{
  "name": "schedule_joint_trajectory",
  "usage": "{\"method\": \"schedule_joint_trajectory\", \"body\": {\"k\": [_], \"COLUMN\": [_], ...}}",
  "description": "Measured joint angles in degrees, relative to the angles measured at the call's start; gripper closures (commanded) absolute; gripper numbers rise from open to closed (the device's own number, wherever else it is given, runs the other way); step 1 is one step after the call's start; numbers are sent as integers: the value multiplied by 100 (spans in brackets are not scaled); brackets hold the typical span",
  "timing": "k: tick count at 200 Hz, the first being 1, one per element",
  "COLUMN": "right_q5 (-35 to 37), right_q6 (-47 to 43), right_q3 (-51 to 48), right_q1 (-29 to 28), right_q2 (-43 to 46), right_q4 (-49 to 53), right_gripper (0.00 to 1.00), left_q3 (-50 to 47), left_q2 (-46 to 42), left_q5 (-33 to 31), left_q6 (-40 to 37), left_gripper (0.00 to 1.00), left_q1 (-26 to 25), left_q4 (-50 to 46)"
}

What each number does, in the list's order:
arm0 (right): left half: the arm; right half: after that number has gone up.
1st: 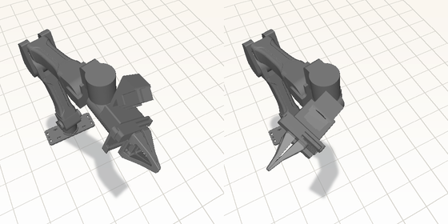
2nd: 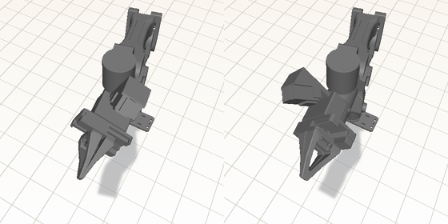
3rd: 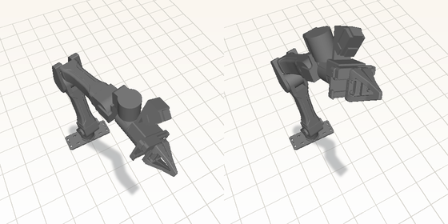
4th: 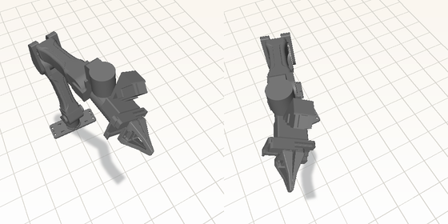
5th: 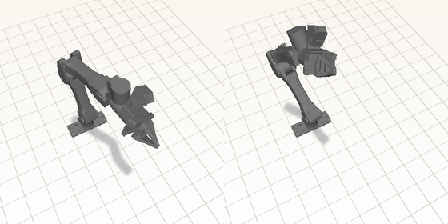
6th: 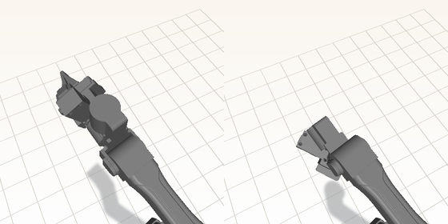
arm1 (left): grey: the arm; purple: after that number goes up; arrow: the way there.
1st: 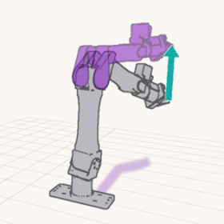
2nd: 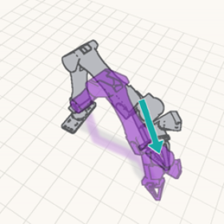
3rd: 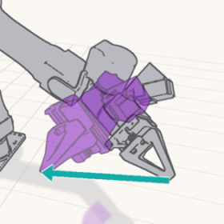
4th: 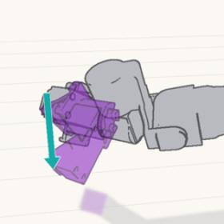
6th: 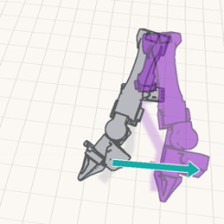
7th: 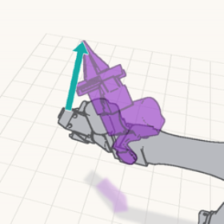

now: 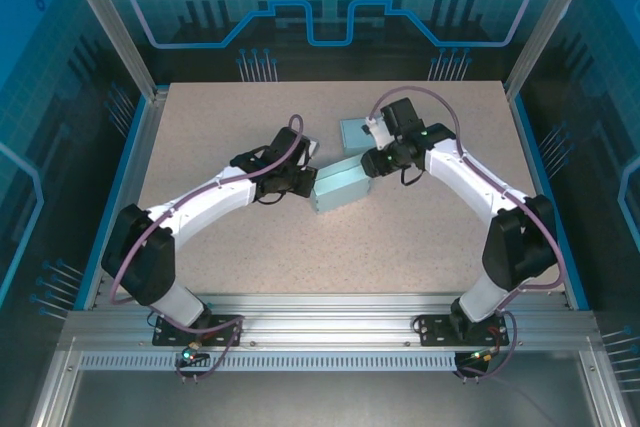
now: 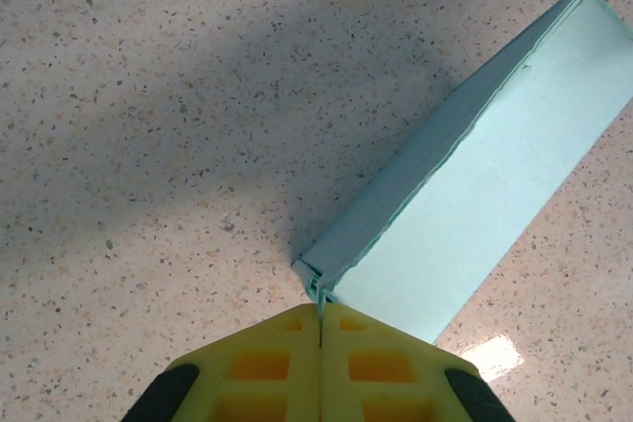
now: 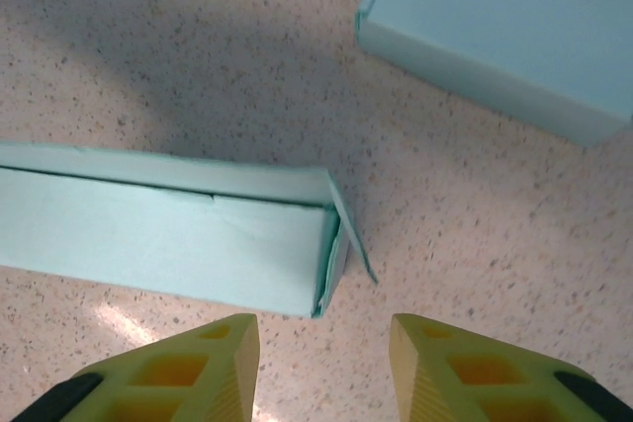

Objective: Fold the paper box

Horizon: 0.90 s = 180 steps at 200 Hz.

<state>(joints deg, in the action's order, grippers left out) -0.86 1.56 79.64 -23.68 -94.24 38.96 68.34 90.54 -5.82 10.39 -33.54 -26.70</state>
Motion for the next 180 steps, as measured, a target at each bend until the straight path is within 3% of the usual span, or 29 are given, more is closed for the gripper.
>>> {"method": "schedule_joint_trajectory", "body": {"k": [72, 144, 180], "right_q5": [-164, -326, -306], "right_q6": [-577, -485, 90], "right_q3": [546, 553, 372], "right_q1": [125, 129, 118], "right_q2": [-708, -778, -649], "right_q4": [26, 87, -46], "right_gripper": [62, 91, 98], "left_q3": [52, 144, 264], "left_q2": [50, 138, 225], "left_q5": [2, -44, -133], "left_q6": [-42, 44, 356], "left_gripper": [93, 97, 100], "left_q1": [0, 0, -17], "left_q4": [0, -4, -81]}}
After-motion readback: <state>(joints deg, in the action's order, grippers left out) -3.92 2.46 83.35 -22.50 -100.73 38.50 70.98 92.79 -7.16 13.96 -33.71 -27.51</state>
